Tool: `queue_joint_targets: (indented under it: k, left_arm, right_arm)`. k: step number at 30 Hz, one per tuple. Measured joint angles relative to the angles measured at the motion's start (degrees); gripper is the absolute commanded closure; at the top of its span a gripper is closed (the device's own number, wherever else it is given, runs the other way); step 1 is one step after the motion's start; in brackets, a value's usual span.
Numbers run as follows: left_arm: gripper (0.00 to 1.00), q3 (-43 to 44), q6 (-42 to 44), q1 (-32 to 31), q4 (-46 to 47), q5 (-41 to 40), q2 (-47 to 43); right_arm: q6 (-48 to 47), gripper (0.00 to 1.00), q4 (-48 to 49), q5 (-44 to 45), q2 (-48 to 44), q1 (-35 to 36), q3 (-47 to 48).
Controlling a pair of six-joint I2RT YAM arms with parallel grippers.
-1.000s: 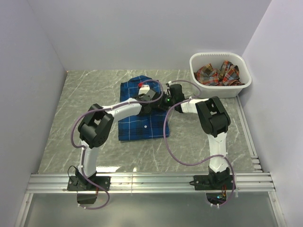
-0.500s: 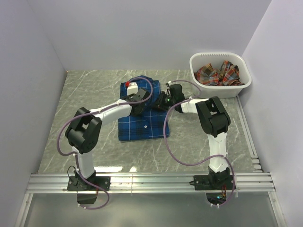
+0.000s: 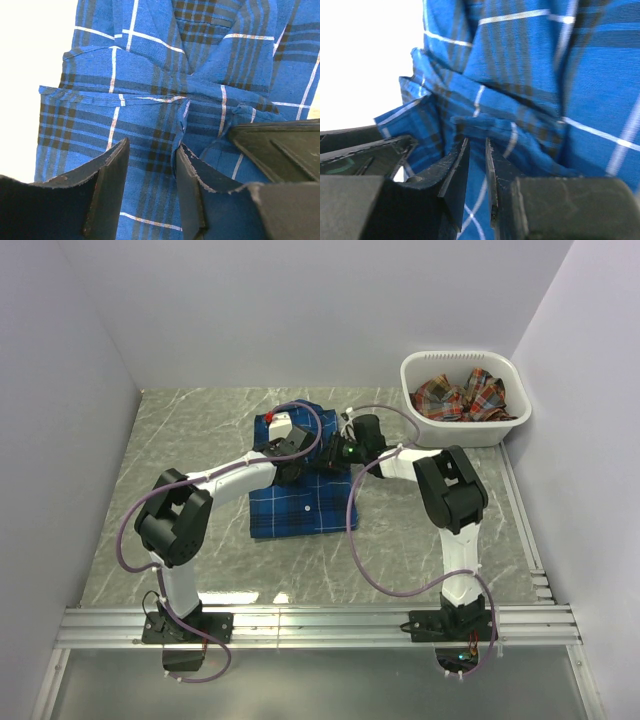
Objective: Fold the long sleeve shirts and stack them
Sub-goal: Fold the shirt
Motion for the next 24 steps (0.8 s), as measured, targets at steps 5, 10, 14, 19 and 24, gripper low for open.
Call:
queue_joint_targets:
  k: [5, 10, 14, 19, 24]
  left_arm:
    - [0.53, 0.00, 0.02, 0.00, 0.31, 0.72, 0.00]
    - [0.53, 0.00, 0.17, 0.00, 0.74, 1.44, 0.00]
    - [0.52, 0.00, 0.50, 0.00, 1.46, 2.19, 0.00]
    - [0.46, 0.24, 1.01, 0.00, 1.60, 3.69, 0.00]
    - [0.38, 2.78, 1.92, 0.02, 1.60, 6.36, -0.50]
  right_arm:
    - [-0.07, 0.73, -0.20, -0.68, 0.76, 0.81, 2.14]
    - [0.00, 0.73, -0.31, -1.11, 3.69, 1.09, 5.86]
    - [0.00, 0.73, -1.42, -0.94, 7.02, 1.09, 8.90]
    - [0.17, 0.73, -2.54, -0.90, 7.48, 1.07, 8.92]
    - [-3.61, 0.63, -10.88, 5.81, 2.01, 1.07, 8.94]
